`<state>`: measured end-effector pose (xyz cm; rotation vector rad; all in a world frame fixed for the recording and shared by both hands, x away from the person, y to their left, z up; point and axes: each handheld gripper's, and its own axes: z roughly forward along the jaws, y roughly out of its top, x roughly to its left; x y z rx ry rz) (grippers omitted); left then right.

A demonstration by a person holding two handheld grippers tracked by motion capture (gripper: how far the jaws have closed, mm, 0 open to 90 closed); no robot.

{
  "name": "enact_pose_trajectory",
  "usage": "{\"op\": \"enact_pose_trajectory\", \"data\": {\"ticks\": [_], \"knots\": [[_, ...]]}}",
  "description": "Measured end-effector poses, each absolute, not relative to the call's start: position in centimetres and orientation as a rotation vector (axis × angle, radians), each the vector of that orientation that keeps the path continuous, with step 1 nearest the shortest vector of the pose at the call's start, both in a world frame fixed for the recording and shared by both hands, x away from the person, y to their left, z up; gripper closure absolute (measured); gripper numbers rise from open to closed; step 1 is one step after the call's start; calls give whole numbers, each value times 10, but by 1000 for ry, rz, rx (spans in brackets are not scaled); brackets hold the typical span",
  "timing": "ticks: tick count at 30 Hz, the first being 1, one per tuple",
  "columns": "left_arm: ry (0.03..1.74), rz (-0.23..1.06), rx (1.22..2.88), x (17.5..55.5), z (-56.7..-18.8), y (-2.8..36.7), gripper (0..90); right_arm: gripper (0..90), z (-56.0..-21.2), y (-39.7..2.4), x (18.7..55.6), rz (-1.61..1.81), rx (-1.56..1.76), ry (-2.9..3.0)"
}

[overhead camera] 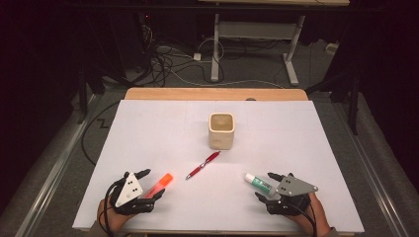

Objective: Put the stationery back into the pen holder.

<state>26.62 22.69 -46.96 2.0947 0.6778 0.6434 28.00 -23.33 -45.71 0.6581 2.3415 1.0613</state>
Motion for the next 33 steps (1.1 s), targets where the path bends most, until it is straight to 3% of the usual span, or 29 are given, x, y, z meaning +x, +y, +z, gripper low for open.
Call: {"op": "enact_pose_trajectory", "data": {"ticks": [19, 33], "knots": [[670, 644, 2122, 267, -473, 228, 223, 316, -452, -224, 288, 915, 630, 2454], [666, 643, 2114, 264, -471, 228, 223, 438, -441, -199, 336, 644, 644, 2742]]}}
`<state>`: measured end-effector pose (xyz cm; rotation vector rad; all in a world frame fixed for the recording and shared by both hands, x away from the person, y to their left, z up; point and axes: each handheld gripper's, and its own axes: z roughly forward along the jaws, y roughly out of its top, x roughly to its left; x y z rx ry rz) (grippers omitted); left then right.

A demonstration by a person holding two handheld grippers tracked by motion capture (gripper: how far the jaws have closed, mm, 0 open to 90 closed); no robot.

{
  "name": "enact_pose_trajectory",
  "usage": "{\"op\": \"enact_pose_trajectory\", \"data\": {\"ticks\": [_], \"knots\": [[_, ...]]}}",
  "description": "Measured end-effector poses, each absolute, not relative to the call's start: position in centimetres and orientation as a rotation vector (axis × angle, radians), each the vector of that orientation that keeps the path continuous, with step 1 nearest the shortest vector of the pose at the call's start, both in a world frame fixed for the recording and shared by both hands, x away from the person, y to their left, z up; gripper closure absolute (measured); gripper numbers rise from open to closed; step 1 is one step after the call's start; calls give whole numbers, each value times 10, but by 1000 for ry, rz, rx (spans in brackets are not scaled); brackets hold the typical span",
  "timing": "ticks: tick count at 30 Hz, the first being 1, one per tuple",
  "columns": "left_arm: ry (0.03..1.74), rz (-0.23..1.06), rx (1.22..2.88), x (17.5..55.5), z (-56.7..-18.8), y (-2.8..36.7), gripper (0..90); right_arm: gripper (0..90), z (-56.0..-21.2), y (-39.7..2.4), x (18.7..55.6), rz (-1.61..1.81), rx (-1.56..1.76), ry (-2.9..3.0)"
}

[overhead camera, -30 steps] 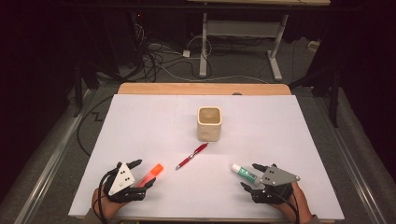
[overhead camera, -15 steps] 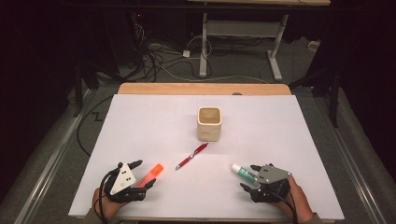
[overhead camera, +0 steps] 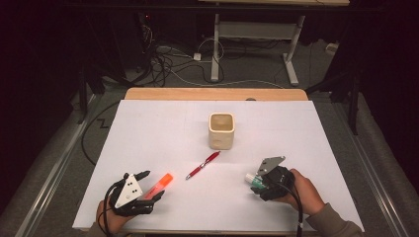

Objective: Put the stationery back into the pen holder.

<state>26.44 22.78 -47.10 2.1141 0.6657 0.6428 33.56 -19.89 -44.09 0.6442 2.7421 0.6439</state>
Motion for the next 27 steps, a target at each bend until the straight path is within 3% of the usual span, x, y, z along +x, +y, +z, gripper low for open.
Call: {"op": "enact_pose_trajectory", "data": {"ticks": [11, 22, 27], "knots": [[659, 630, 2127, 265, -472, 226, 221, 499, -440, -176, 360, 499, 588, 2882], [657, 618, 2141, 266, -474, 223, 220, 650, -441, -166, 371, 381, 554, 2985], [657, 617, 2139, 266, -474, 224, 220, 655, -440, -167, 369, 398, 521, 2985]]}}
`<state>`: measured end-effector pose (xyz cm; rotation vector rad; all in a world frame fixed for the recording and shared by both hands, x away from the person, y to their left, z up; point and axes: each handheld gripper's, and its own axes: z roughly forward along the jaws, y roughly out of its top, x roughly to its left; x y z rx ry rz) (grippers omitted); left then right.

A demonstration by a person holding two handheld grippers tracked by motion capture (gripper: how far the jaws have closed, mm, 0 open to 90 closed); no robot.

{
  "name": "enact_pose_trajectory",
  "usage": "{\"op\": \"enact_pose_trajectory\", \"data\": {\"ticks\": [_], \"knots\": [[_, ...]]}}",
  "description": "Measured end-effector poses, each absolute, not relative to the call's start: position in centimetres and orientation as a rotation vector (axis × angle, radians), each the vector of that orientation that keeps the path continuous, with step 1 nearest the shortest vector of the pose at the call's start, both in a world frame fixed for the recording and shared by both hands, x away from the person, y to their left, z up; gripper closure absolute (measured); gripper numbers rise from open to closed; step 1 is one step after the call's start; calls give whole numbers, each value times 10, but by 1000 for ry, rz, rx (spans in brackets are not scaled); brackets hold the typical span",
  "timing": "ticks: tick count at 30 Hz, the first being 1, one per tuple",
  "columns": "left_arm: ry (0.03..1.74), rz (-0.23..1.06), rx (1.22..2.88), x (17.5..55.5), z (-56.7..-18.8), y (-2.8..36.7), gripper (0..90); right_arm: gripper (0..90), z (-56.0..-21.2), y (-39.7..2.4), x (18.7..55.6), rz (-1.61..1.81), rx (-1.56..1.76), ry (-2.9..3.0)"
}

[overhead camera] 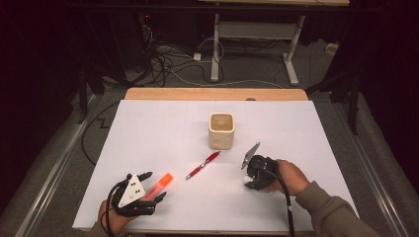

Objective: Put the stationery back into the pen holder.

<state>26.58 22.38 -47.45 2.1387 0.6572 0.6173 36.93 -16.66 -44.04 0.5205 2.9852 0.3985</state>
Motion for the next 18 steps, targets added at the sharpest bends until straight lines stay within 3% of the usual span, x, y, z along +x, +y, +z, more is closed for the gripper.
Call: {"op": "enact_pose_trajectory", "data": {"ticks": [18], "knots": [[653, 630, 2145, 266, -474, 221, 220, 657, -421, -203, 347, 974, 591, 2633]]}}
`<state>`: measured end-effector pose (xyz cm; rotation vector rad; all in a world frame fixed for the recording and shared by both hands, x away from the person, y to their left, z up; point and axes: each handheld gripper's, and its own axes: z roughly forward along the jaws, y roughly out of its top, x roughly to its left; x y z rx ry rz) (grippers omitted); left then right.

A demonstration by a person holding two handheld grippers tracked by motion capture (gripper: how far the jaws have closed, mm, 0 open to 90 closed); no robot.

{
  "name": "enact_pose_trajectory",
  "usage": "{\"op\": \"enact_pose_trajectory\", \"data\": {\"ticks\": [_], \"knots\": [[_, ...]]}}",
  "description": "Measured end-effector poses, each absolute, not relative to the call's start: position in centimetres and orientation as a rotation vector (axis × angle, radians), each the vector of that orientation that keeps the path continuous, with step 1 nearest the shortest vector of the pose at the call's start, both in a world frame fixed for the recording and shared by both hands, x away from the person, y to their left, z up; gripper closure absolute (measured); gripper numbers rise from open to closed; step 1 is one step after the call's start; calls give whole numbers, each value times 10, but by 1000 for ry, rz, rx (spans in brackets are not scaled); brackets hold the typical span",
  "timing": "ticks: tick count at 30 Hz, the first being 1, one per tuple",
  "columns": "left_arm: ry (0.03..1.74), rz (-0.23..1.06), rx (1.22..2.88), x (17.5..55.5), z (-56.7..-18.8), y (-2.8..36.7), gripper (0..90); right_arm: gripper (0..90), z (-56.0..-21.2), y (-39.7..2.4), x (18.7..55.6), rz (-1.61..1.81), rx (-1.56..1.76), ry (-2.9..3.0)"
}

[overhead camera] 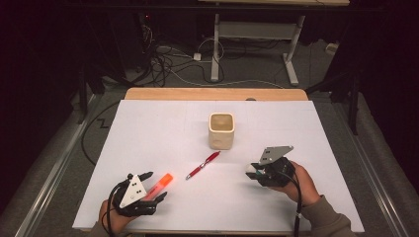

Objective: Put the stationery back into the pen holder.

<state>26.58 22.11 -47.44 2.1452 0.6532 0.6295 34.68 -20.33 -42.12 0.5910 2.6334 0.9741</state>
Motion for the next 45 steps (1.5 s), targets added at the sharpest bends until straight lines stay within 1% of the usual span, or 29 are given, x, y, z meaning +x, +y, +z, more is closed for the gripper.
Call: {"op": "enact_pose_trajectory", "data": {"ticks": [9, 19, 28, 45], "knots": [[654, 637, 2138, 266, -474, 222, 220, 657, -413, -210, 339, 1129, 567, 2497], [656, 649, 2129, 266, -473, 223, 220, 657, -409, -214, 342, 1271, 584, 2355], [660, 641, 2131, 266, -474, 222, 220, 657, -403, -213, 353, 1336, 587, 2274], [674, 633, 2125, 267, -475, 223, 209, 657, -387, -186, 384, 1443, 554, 2151]]}}
